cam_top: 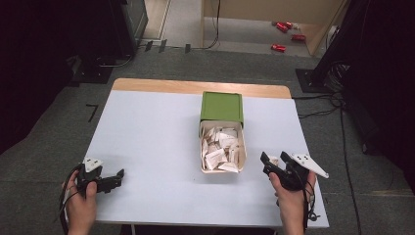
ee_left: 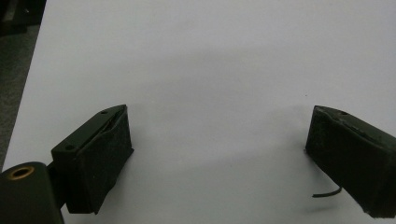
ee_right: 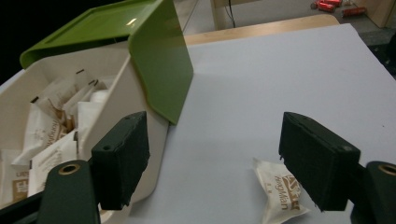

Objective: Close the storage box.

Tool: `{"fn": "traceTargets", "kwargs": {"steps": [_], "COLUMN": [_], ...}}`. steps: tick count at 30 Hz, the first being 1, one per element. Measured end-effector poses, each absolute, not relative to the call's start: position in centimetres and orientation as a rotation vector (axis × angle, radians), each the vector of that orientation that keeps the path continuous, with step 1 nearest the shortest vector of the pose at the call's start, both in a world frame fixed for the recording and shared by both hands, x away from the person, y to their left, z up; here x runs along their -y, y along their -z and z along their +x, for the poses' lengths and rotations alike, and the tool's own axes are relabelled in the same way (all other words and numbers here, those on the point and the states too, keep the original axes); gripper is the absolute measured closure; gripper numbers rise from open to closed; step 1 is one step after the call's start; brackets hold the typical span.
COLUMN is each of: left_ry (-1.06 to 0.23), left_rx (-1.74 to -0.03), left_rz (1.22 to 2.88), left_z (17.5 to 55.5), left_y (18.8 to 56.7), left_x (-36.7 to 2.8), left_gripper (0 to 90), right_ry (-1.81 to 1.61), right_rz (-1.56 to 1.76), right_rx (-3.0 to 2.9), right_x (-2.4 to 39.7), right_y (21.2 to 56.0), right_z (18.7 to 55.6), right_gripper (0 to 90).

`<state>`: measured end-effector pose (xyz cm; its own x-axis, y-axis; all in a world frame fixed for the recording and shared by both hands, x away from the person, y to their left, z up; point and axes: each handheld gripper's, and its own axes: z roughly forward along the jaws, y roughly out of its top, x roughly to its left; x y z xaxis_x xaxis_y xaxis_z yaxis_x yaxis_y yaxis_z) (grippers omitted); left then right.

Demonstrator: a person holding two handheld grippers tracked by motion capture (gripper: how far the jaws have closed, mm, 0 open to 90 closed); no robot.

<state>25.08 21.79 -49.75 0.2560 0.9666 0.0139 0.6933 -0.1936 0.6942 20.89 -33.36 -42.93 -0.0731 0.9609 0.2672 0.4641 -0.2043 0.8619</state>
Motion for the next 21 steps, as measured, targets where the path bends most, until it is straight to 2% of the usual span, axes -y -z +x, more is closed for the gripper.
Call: {"fn": "traceTargets", "kwargs": {"steps": [9, 21], "left_ry": [-0.622, -0.622], "left_rx": [-1.501, -1.501], "left_rz": [1.962, 1.961], "left_z": [25.1, 25.1], "left_y": [49.8, 49.8], "left_x": [-21.8, -21.8], "left_gripper": [7.4, 7.4], "right_ry": [-1.263, -1.272], "right_rz": [1.655, 1.631], "right_rx": [-1.550, -1.636], "right_x": [32.0, 29.7], "right_y": [41.8, 42.2], "right_z": [20.5, 20.6], "right_gripper": [28.1, 35.7]}}
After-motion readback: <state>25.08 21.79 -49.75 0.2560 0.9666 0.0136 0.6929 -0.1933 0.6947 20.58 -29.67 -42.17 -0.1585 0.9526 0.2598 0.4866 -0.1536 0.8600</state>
